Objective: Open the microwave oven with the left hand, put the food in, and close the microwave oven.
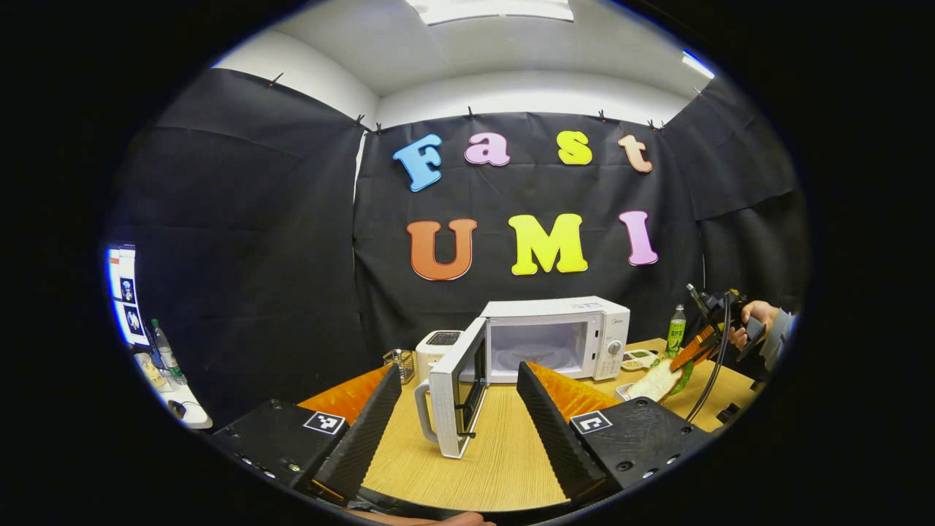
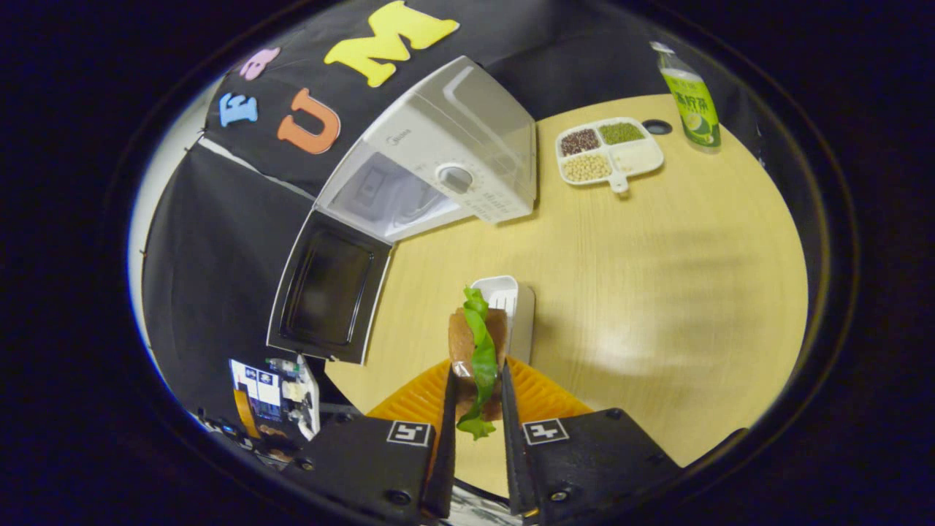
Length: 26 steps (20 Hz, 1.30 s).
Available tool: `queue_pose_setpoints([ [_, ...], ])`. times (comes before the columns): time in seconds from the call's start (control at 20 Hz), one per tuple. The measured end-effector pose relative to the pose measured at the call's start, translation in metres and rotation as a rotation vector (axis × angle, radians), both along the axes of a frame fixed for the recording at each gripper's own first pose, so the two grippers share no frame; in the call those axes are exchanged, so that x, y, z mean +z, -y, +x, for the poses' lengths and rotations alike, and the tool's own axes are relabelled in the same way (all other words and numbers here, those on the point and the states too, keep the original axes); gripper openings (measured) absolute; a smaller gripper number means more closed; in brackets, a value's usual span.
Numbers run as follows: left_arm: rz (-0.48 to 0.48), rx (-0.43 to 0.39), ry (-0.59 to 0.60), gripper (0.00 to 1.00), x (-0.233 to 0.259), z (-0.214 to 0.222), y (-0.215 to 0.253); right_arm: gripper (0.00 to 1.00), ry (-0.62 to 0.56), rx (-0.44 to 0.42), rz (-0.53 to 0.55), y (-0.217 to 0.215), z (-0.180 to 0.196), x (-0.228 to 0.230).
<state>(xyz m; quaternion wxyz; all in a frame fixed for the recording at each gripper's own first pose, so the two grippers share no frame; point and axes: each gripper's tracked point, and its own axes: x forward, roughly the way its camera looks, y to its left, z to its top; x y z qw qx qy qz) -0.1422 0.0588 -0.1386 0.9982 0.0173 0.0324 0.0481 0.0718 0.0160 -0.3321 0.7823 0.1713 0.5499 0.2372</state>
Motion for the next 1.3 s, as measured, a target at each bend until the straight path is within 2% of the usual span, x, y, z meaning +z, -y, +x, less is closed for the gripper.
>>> queue_pose_setpoints([
  [0.05, -0.002, -0.003, 0.004, 0.96, 0.001, -0.002, 0.001, 0.31, 0.034, 0.014, -0.017, -0.003, -0.004, 0.011],
  [0.1, -0.003, -0.007, 0.005, 0.96, 0.001, -0.005, 0.004, 0.31, 0.066, 0.024, -0.037, -0.006, -0.007, 0.020],
  [0.3, 0.003, -0.014, 0.020, 0.95, 0.007, -0.009, 0.004, 0.30, 0.259, -0.059, -0.168, -0.012, 0.012, 0.047],
  [0.4, 0.007, -0.021, 0.022, 0.95, 0.007, -0.012, 0.006, 0.30, 0.366, -0.063, -0.234, -0.018, 0.018, 0.060],
  [0.55, 0.017, -0.027, 0.016, 0.95, 0.001, -0.010, 0.005, 0.30, 0.527, -0.081, -0.267, -0.035, 0.032, 0.082],
  [0.9, -0.005, -0.026, -0.021, 0.96, -0.015, -0.010, -0.006, 0.30, 0.770, -0.122, -0.285, -0.072, 0.047, 0.115],
  [0.95, -0.008, -0.023, -0.022, 0.96, -0.017, -0.010, -0.007, 0.22, 0.812, -0.131, -0.300, -0.078, 0.049, 0.120],
  [1.05, -0.026, -0.034, -0.025, 0.96, -0.019, -0.012, -0.005, 0.22, 0.888, -0.136, -0.337, -0.091, 0.051, 0.126],
  [1.1, -0.033, -0.037, -0.028, 0.96, -0.020, -0.011, -0.006, 0.30, 0.916, -0.126, -0.351, -0.101, 0.051, 0.127],
  [1.15, -0.035, -0.034, -0.028, 0.96, -0.021, -0.010, -0.009, 0.30, 0.944, -0.108, -0.366, -0.113, 0.052, 0.127],
  [1.2, -0.033, -0.028, -0.029, 0.96, -0.023, -0.010, -0.013, 0.22, 0.971, -0.096, -0.383, -0.124, 0.053, 0.125],
  [1.3, -0.028, -0.018, -0.036, 0.96, -0.028, -0.009, -0.020, 0.24, 1.005, -0.078, -0.413, -0.146, 0.058, 0.115],
])
